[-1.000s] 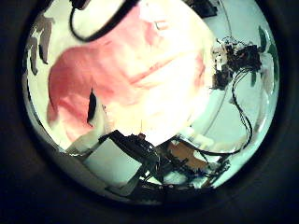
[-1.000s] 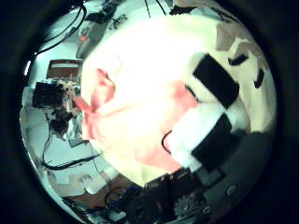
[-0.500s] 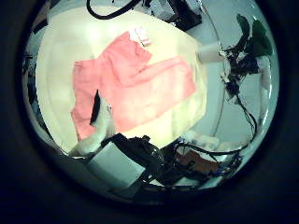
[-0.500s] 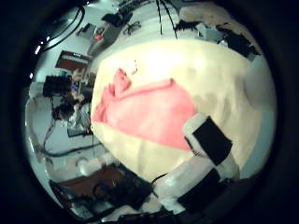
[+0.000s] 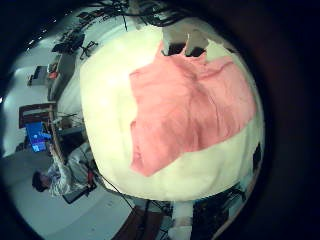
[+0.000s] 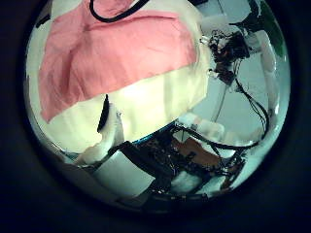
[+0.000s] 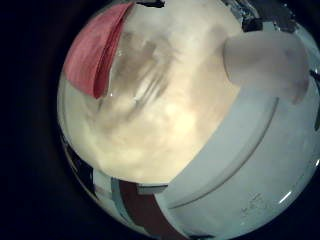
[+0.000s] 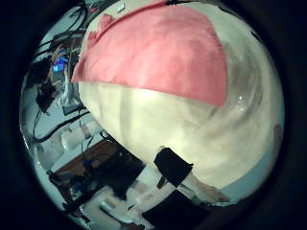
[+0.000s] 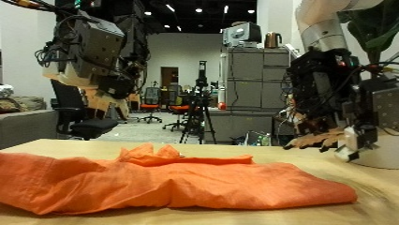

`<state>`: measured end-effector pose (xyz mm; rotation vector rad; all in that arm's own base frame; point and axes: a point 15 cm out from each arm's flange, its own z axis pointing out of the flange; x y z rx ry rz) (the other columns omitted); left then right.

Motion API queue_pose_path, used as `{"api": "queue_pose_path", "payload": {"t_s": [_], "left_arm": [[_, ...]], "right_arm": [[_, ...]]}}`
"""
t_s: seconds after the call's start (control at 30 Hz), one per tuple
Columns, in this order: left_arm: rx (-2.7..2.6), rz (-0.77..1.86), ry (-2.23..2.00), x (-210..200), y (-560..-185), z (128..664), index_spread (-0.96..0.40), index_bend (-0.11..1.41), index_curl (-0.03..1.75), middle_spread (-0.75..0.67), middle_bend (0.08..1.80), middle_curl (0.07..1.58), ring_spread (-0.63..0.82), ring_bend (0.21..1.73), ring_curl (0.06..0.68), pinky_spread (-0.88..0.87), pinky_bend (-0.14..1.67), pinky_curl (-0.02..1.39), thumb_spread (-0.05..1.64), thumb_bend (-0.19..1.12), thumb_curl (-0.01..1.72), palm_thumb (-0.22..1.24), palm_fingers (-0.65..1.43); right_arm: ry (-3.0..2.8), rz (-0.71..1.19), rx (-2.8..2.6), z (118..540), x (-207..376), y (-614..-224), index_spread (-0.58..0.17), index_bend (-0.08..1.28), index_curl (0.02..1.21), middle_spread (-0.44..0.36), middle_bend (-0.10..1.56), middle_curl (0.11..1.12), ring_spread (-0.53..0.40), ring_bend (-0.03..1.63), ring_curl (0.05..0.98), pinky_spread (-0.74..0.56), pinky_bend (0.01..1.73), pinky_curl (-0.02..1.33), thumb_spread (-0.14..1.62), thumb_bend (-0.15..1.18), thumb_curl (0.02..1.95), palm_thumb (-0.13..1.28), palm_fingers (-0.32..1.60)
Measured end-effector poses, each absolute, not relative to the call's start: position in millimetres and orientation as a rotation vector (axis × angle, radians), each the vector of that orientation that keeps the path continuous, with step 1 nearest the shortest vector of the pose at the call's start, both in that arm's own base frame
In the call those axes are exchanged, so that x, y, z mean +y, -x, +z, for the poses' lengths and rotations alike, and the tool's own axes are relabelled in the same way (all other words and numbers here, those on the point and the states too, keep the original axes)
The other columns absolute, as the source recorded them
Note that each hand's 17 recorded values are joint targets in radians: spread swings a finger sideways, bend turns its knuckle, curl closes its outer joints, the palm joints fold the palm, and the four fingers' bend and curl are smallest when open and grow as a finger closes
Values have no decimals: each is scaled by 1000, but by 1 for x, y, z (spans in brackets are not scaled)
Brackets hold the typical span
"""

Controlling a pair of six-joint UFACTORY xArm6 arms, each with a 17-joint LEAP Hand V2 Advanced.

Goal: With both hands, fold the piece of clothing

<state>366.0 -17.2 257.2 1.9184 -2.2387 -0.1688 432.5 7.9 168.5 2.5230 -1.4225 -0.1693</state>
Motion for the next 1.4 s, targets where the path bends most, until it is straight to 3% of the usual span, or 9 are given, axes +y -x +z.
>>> {"api": "queue_pose_path", "payload": {"t_s": [0.23,0.5,0.67,0.77,0.87,1.0,1.1,1.23,1.4], "left_arm": [[-2223,-170,-1924,-17,-363,254,185,168,353,390,181,300,517,527,207,454,382,315,1098,-22,408,588,-7],[-2218,-170,-1953,-6,-363,263,187,170,338,387,184,292,520,519,207,454,374,311,1099,-21,398,589,2],[-2213,-183,-1956,-2,-361,263,183,172,334,379,185,290,514,515,208,454,369,309,1096,-21,394,595,6],[-2212,-184,-1959,-1,-361,264,186,173,333,392,183,287,516,513,209,454,368,309,1097,-22,392,592,6],[-2209,-182,-1963,1,-361,265,188,171,330,395,185,287,518,511,208,454,364,308,1097,-23,389,589,11],[-2216,-172,-1967,1,-364,268,188,169,327,387,190,290,516,511,209,454,358,306,1096,-22,387,588,18],[-2227,-180,-1974,4,-366,276,188,169,324,380,189,292,515,510,209,454,355,306,1094,-21,386,592,19],[-2219,-184,-1983,10,-365,279,185,169,321,376,187,293,514,508,208,454,353,306,1093,-21,383,593,20],[-2207,-189,-1982,15,-362,275,184,171,320,386,182,290,513,509,209,455,353,307,1093,-21,379,597,19]], "right_arm": [[-2422,-190,-1405,133,1,-429,-311,177,358,-21,242,329,115,381,220,242,347,310,913,-35,301,426,133],[-2328,-130,-1397,122,-23,-430,-299,179,342,-15,219,331,77,374,224,220,300,298,887,-33,305,406,209],[-2326,-134,-1391,120,-24,-429,-306,193,341,-52,288,351,-30,438,229,137,250,274,883,-21,316,447,429],[-2327,-134,-1391,119,-24,-429,-355,247,353,-114,392,380,-164,544,240,-2,239,248,898,-7,329,522,801],[-2329,-129,-1393,122,-24,-430,-395,281,394,-184,485,426,-302,677,292,-287,442,287,920,0,351,630,1222],[-2333,-125,-1393,124,-27,-431,-402,457,489,-203,688,507,-324,822,372,-473,658,370,926,-1,377,727,1503],[-2329,-124,-1406,126,-32,-431,-376,622,562,-184,828,558,-285,950,426,-499,782,425,923,2,401,810,1530],[-2316,-102,-1470,140,-50,-434,-330,814,652,-157,992,624,-242,1112,492,-437,968,513,919,71,470,1005,1467],[-2310,-70,-1532,159,-70,-436,-288,967,725,-134,1166,689,-206,1269,556,-354,1147,612,919,123,564,1140,1320]]}}
